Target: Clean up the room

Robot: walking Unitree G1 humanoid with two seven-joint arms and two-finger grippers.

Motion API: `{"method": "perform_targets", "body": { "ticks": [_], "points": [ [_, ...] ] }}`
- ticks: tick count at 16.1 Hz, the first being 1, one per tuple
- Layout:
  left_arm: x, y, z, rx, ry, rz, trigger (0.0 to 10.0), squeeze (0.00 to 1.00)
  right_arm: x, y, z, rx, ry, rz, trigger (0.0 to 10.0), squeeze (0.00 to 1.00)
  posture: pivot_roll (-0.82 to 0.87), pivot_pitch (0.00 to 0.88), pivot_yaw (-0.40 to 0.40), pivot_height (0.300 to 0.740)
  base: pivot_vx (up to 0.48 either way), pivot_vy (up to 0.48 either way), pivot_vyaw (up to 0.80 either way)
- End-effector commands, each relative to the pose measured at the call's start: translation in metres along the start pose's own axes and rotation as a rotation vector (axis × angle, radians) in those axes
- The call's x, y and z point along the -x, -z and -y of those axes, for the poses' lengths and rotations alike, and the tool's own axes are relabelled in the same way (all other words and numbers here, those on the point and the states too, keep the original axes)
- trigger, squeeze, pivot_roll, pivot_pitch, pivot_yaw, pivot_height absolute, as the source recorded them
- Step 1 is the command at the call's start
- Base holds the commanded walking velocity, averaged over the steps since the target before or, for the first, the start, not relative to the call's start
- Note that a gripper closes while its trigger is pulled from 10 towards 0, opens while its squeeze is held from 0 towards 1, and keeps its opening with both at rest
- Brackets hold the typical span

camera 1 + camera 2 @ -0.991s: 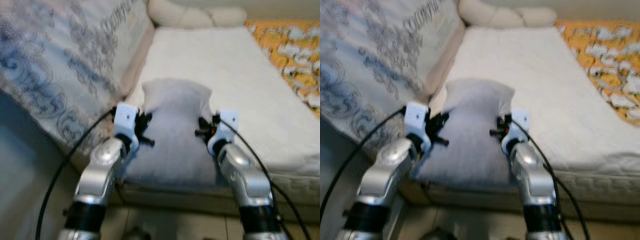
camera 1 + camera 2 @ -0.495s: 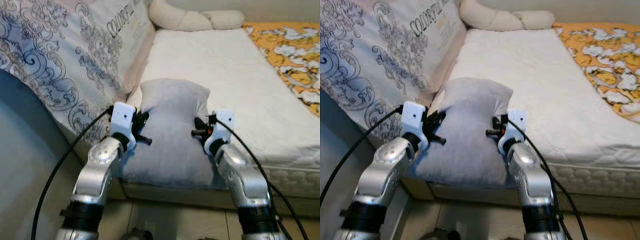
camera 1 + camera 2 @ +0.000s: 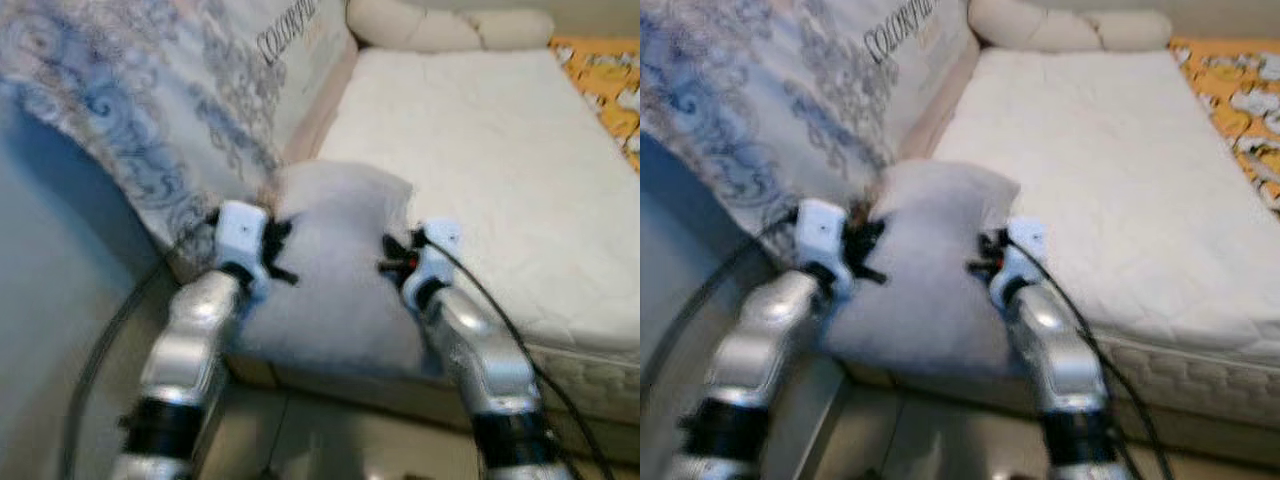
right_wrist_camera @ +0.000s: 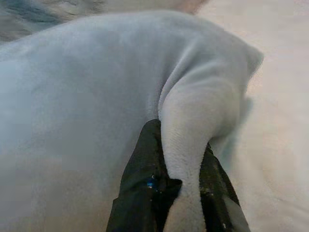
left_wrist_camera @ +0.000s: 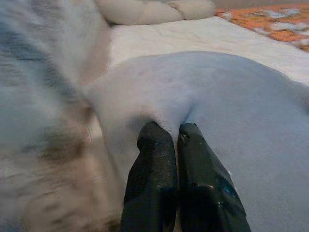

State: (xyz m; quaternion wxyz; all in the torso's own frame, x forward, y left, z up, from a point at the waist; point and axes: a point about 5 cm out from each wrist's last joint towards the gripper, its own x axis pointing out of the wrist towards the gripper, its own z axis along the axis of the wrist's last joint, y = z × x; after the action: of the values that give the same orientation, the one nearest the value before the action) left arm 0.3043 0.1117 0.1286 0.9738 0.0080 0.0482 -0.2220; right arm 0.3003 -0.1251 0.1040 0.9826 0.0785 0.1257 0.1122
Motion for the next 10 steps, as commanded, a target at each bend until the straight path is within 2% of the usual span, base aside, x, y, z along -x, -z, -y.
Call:
{"method": "perform_targets", "body": {
  "ticks": [1, 8, 10],
  "points": [
    [0.0006, -0.0106, -0.0085, -0.028, -0.023, 0.040, 10.0, 0.00, -0.0015, -0.0092, -0.0046, 0.000, -0.013, 0.042, 10.0, 0.00, 0.02, 0.000, 0.063, 0.740, 0.292, 0.000, 0.00],
    [-0.0037, -0.0124, -0.0071, -0.035, -0.010, 0.047, 10.0, 0.00, -0.0028, -0.0106, -0.0050, -0.008, -0.024, 0.042, 10.0, 0.00, 0.02, 0.000, 0.057, 0.740, 0.303, 0.000, 0.00],
    [-0.0062, -0.0145, -0.0080, -0.036, -0.010, 0.052, 10.0, 0.00, -0.0042, -0.0089, -0.0042, -0.026, -0.022, 0.021, 10.0, 0.00, 0.02, 0.000, 0.058, 0.740, 0.307, 0.000, -0.80]
  ]
}}
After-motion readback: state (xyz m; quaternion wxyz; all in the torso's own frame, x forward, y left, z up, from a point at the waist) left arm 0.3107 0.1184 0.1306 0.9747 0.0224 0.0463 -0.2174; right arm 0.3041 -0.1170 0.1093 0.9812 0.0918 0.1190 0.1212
